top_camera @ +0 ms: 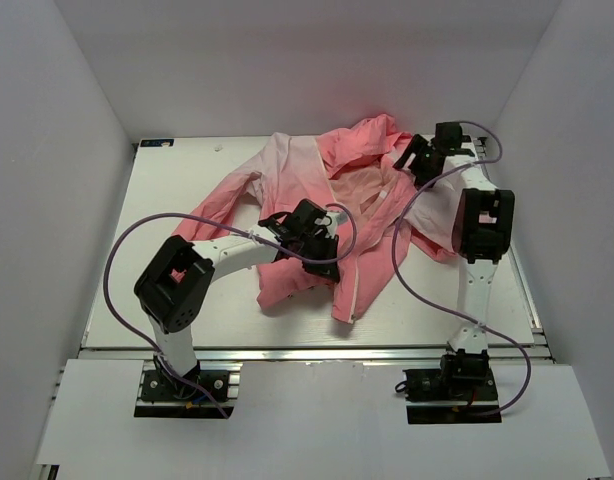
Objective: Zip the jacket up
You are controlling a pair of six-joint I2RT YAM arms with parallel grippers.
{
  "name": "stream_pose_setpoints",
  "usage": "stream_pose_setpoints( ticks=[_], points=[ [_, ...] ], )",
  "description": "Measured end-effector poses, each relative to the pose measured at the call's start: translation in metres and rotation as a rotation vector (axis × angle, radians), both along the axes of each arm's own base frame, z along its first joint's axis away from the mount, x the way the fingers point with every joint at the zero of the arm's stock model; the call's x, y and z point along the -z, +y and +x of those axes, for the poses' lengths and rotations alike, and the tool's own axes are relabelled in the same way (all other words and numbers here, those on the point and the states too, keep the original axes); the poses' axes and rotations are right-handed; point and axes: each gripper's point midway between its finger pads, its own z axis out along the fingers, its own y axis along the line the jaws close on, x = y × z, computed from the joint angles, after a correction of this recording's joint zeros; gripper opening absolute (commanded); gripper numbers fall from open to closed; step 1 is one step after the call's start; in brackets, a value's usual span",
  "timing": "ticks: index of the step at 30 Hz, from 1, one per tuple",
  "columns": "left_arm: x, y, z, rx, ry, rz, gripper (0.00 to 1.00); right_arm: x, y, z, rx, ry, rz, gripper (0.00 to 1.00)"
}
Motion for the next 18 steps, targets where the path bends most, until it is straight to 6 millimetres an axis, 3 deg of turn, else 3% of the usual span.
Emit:
stream_pose_setpoints(
  ticks=[1, 3, 4, 7, 10, 13, 15, 18],
  points=[
    [0.000, 0.000, 0.000, 0.000, 0.000, 0.000, 0.04, 0.006, 0.008, -0.001, -0.008, 0.012, 0.004, 0.82],
    [0.000, 0.000, 0.000, 0.000, 0.001, 0.001, 0.00, 0.012, 0.018, -0.001, -0.017, 0.017, 0.009, 0.68],
    [0.000, 0.001, -0.001, 0.000, 0.002, 0.002, 0.00, 0.012, 0.021, -0.001, -0.018, 0.016, 0.013, 0.50],
    [0.002, 0.003, -0.003, 0.001, 0.008, 0.007, 0.00, 0.011, 0.027, 0.000, -0.016, 0.013, 0.020, 0.20],
    [0.005, 0.005, -0.006, 0.004, 0.015, 0.011, 0.00, 0.010, 0.024, 0.003, -0.008, 0.000, -0.003, 0.07],
    [0.006, 0.008, -0.012, 0.013, 0.030, 0.008, 0.00, 0.004, 0.017, 0.002, 0.004, -0.010, -0.073, 0.00],
    [0.006, 0.010, -0.016, 0.021, 0.039, 0.006, 0.00, -0.010, 0.007, 0.000, 0.019, -0.023, -0.143, 0.00],
    [0.009, 0.012, -0.023, 0.033, 0.058, 0.000, 0.00, -0.047, -0.012, -0.008, 0.052, -0.053, -0.255, 0.00]
  ],
)
